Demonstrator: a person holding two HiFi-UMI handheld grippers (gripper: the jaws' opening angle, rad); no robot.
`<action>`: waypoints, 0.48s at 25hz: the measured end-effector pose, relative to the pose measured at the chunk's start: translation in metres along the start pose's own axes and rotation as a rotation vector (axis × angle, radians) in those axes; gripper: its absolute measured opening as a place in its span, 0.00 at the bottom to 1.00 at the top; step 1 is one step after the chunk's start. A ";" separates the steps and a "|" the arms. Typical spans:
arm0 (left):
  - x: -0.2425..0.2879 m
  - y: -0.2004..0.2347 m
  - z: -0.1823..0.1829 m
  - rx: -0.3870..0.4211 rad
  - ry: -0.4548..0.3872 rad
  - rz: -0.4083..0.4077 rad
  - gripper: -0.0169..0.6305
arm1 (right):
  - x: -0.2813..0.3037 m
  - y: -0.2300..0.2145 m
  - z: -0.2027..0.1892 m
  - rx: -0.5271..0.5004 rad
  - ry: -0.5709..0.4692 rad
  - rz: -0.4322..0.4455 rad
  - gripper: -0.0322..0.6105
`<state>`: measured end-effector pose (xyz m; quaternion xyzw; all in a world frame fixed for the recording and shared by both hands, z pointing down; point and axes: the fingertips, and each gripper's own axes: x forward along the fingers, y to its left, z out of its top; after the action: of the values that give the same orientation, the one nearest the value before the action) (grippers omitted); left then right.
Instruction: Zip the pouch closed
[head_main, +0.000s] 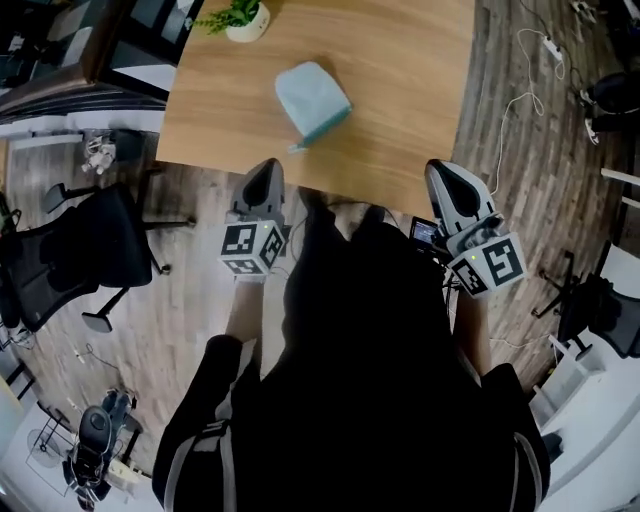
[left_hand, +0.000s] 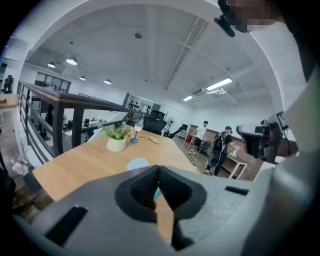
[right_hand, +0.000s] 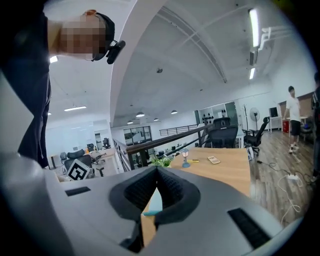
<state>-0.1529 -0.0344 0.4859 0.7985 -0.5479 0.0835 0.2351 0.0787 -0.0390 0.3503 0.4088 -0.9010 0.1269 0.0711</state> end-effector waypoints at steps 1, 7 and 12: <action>0.006 0.003 0.000 -0.003 0.007 -0.020 0.03 | 0.011 0.003 0.004 -0.006 -0.001 -0.017 0.07; 0.020 0.016 0.000 0.001 0.026 -0.056 0.03 | 0.051 0.018 0.007 -0.023 0.028 0.001 0.07; 0.024 0.015 -0.006 0.019 0.054 -0.039 0.03 | 0.056 0.006 0.003 0.007 0.021 0.020 0.07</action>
<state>-0.1568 -0.0556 0.5049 0.8086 -0.5251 0.1055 0.2437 0.0378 -0.0763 0.3596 0.3987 -0.9037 0.1349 0.0780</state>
